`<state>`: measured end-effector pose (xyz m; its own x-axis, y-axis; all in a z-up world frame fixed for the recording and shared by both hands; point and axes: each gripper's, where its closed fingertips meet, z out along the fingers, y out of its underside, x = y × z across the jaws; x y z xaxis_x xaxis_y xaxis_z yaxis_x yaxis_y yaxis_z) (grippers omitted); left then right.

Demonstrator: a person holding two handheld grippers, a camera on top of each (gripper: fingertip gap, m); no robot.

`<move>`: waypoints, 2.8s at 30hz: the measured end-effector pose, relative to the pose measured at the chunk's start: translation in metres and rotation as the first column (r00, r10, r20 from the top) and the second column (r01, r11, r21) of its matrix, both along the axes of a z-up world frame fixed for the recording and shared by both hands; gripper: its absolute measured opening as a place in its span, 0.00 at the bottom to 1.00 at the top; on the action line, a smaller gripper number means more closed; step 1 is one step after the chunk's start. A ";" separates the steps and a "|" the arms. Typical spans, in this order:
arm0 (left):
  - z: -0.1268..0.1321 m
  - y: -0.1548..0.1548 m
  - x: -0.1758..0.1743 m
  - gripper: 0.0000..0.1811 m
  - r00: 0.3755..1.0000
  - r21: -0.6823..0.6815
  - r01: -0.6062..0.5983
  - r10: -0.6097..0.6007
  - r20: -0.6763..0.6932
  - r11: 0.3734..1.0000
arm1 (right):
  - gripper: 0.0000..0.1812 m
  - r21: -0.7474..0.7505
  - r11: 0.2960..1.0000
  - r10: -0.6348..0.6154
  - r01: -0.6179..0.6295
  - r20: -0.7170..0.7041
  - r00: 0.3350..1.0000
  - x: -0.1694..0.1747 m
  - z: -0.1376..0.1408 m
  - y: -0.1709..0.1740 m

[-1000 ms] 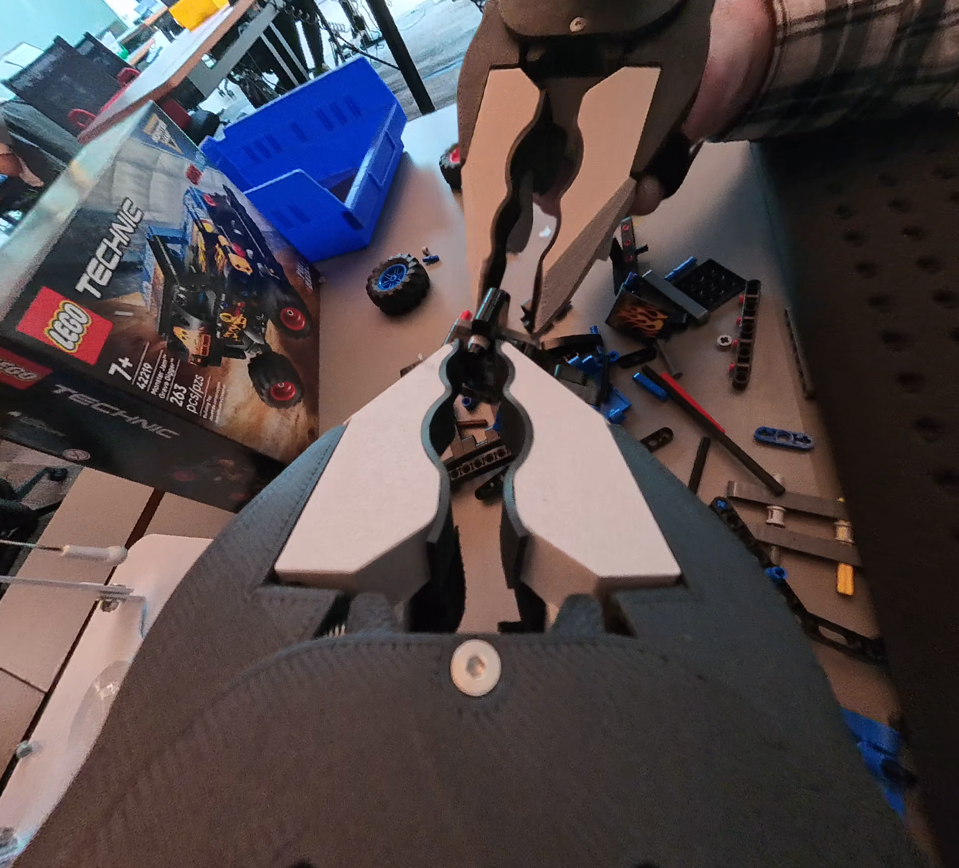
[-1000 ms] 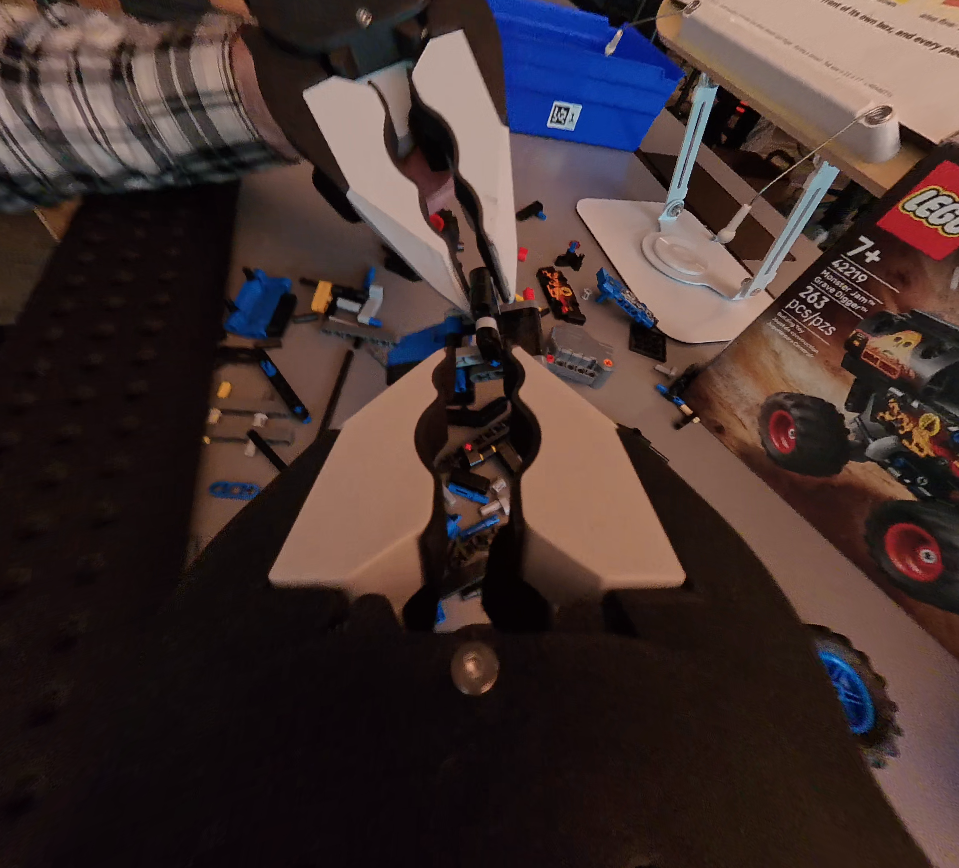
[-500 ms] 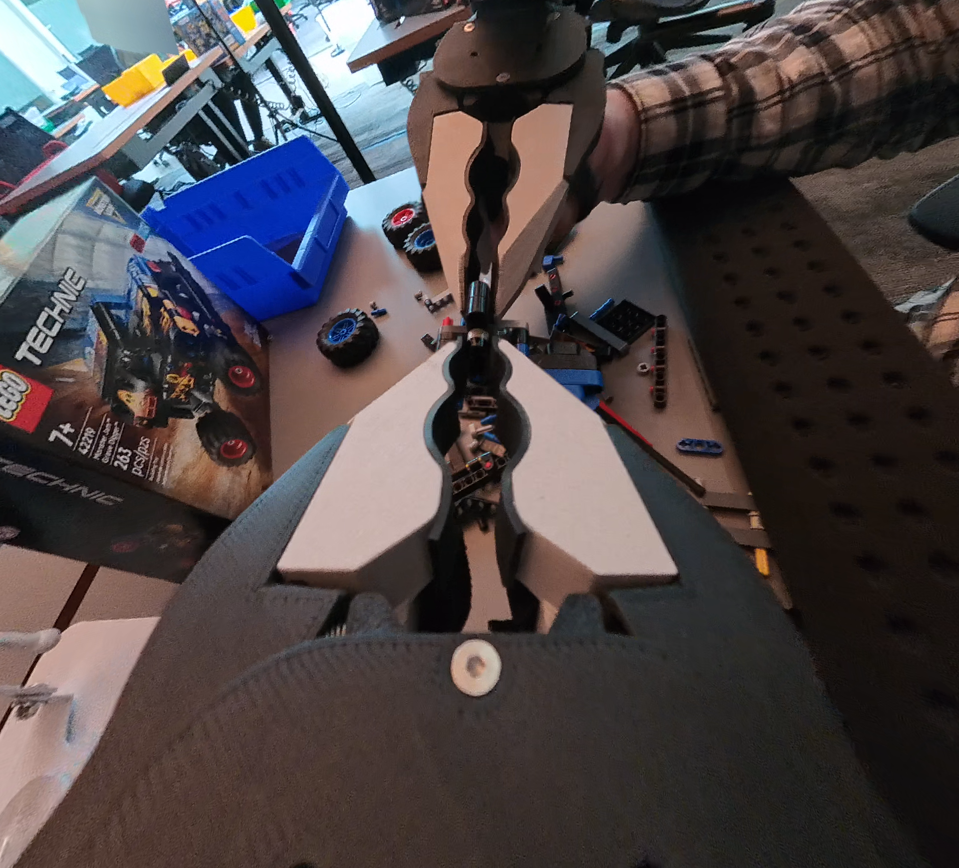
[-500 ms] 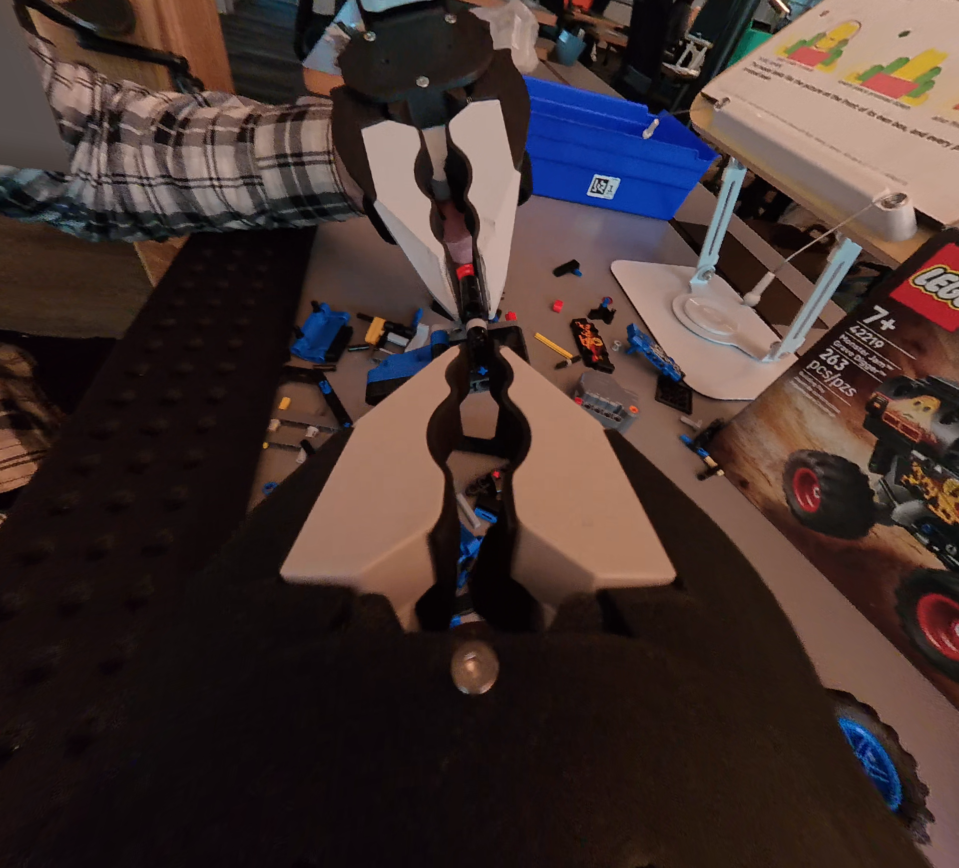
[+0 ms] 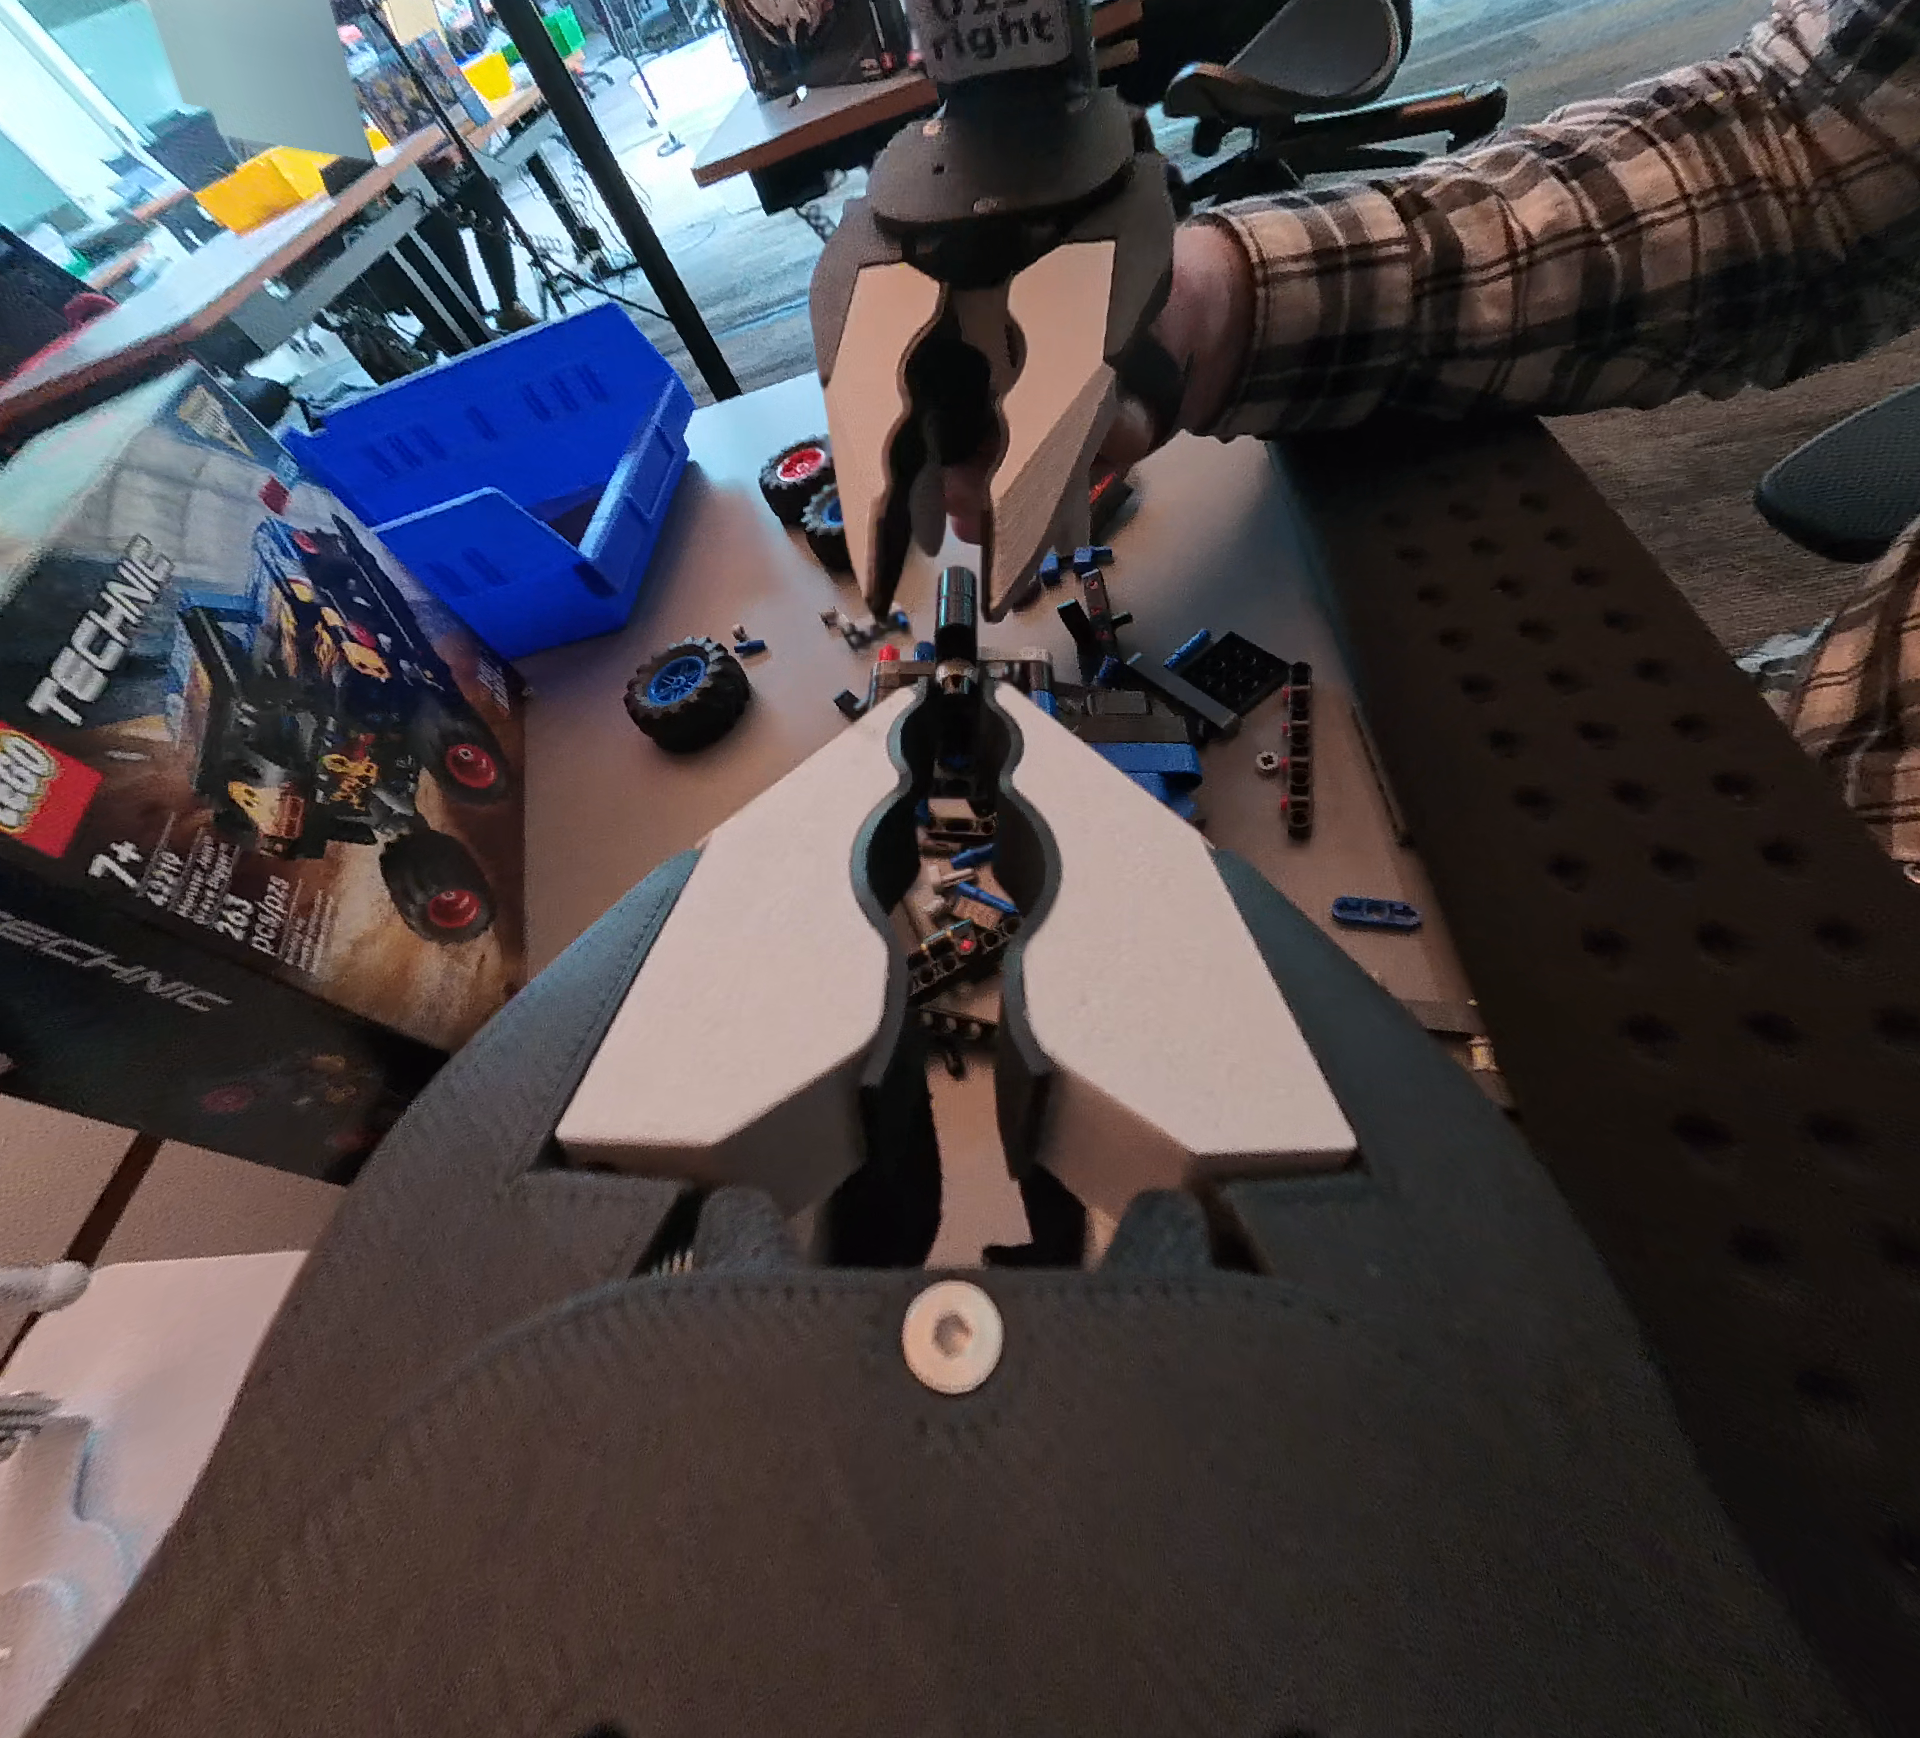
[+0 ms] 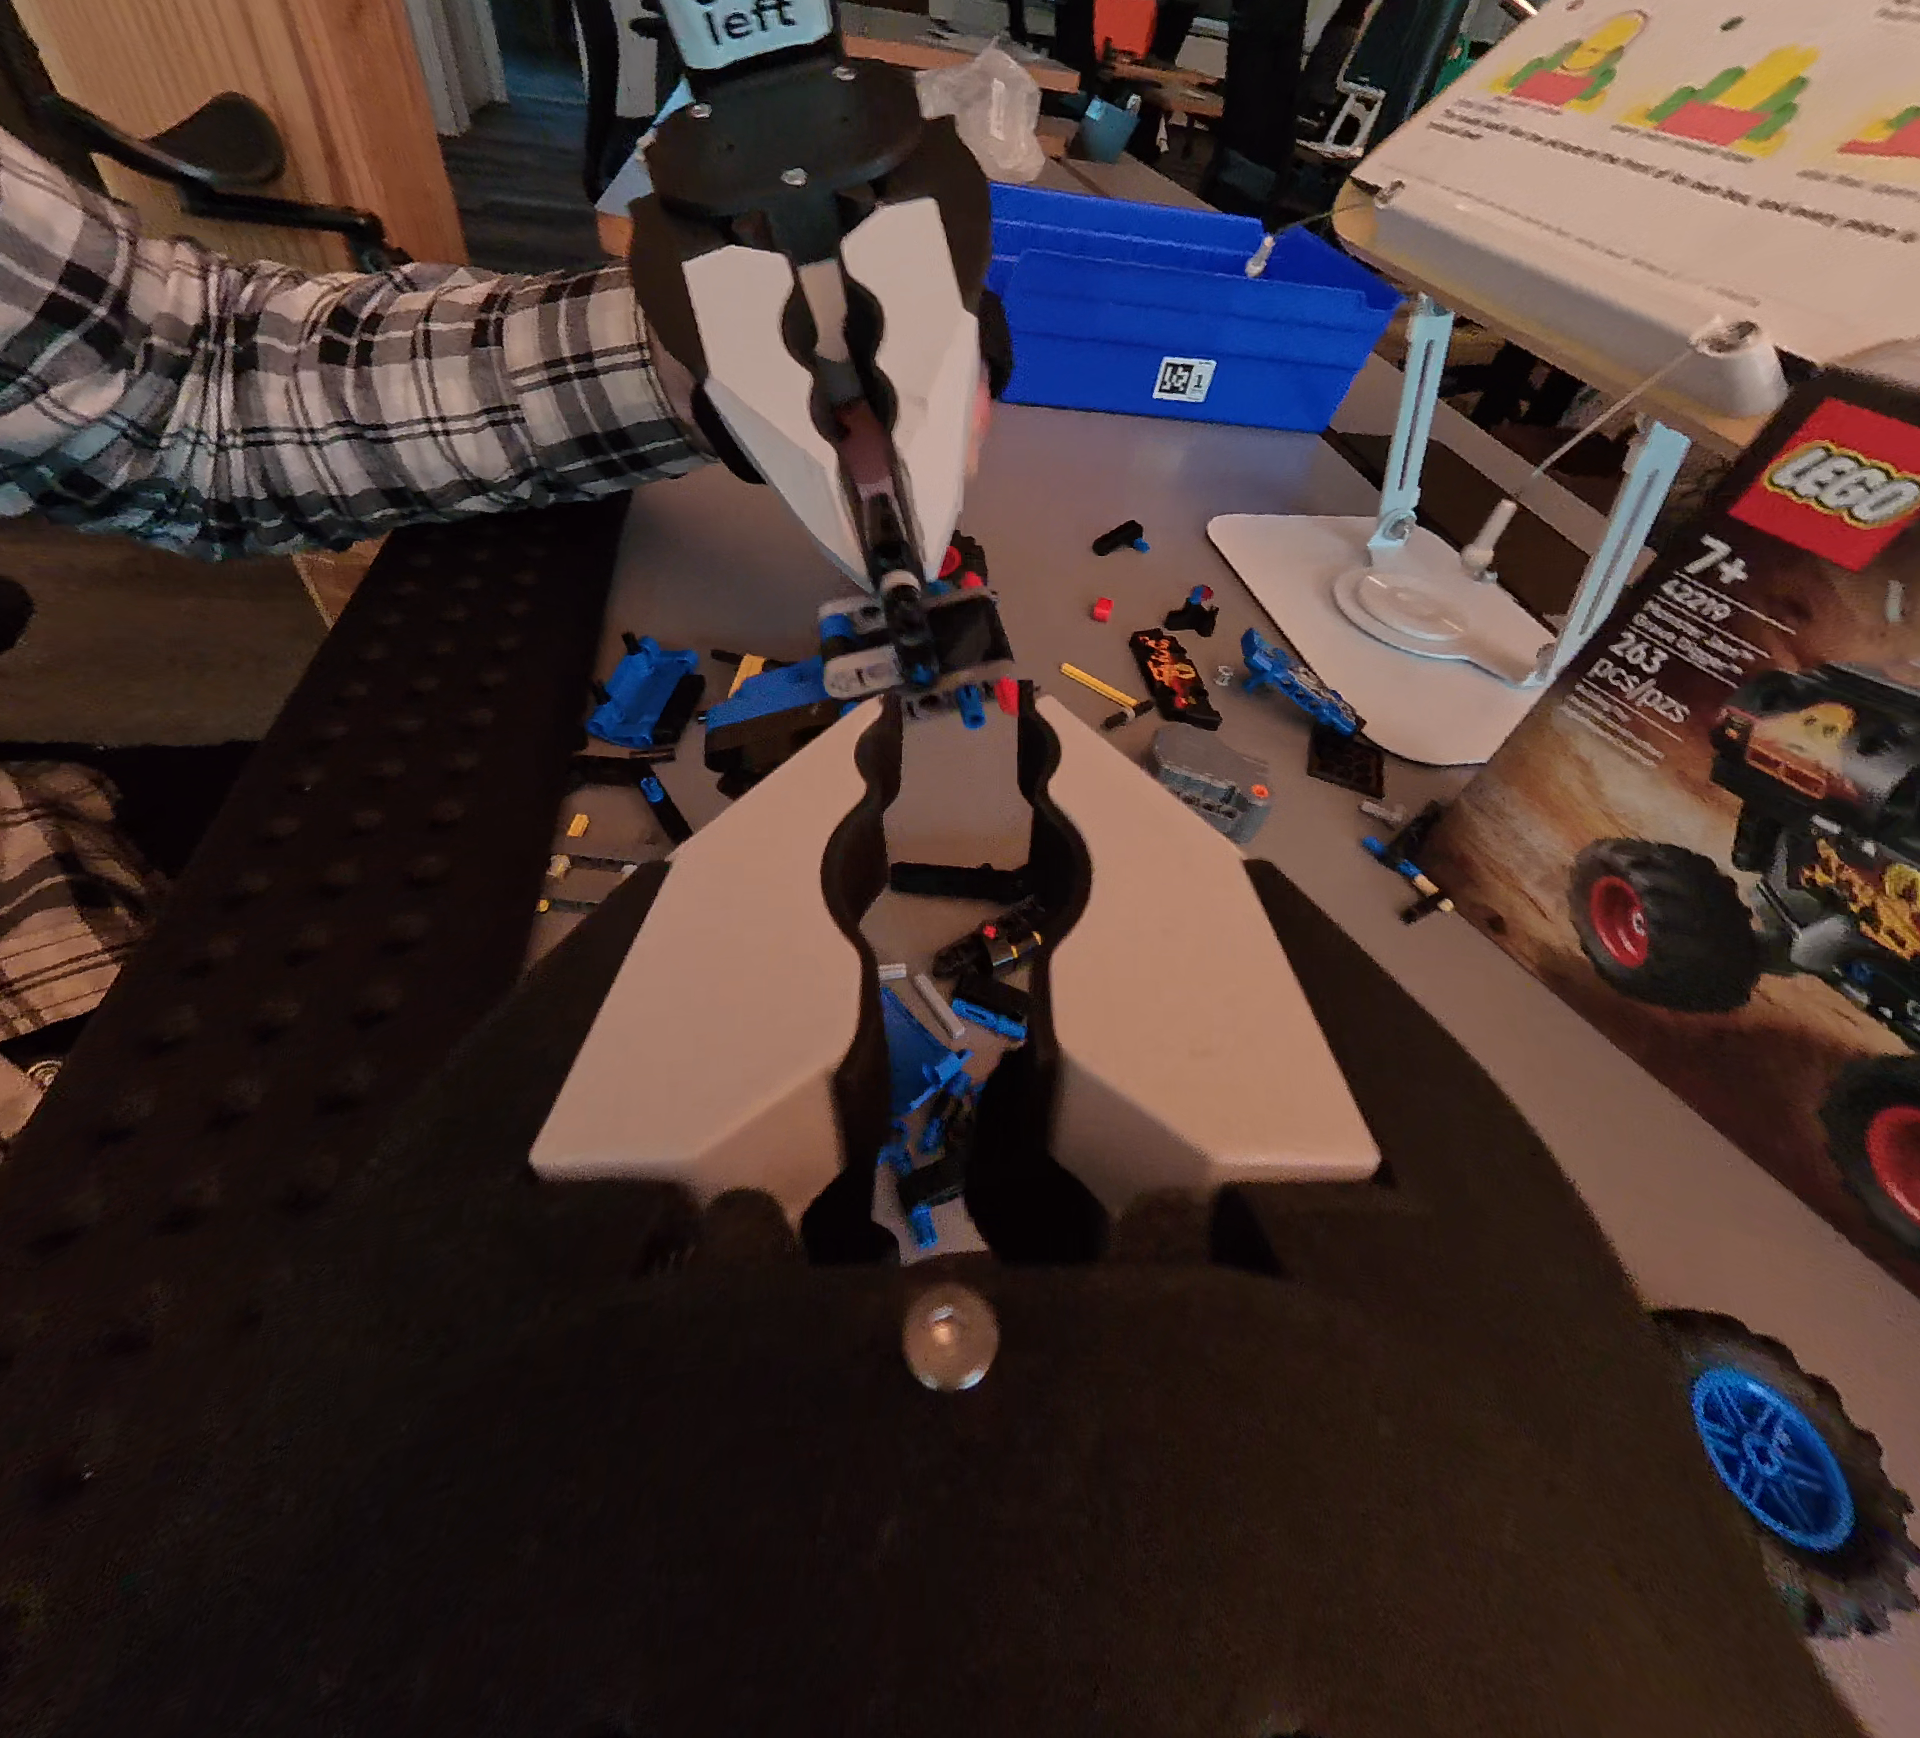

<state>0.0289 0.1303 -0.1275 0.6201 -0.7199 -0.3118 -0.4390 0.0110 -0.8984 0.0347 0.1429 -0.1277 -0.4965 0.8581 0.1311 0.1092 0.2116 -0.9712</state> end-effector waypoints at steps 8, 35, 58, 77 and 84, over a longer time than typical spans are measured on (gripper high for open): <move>0.004 -0.001 0.009 0.03 0.984 0.164 -0.002 0.032 -0.178 0.986 | 0.09 -0.206 0.978 0.042 -0.029 0.063 0.997 -0.001 -0.003 0.009; 0.005 0.005 0.009 0.03 0.999 0.009 -0.008 0.008 0.037 1.000 | 0.00 -0.053 0.996 0.069 -0.072 -0.048 0.996 0.008 0.013 -0.009; -0.004 0.003 0.020 0.03 0.998 -0.034 0.046 -0.045 0.036 0.998 | 0.01 -0.023 0.994 0.102 -0.105 -0.088 0.991 0.014 0.021 -0.019; 0.009 -0.009 0.031 0.03 0.997 0.056 0.062 -0.059 -0.057 0.996 | 0.02 0.063 0.992 0.118 -0.112 -0.099 0.988 0.013 0.021 -0.036; 0.010 -0.015 0.037 0.03 0.994 0.052 0.093 -0.089 -0.069 0.994 | 0.02 0.083 0.985 0.161 -0.153 -0.102 0.982 0.021 0.021 -0.040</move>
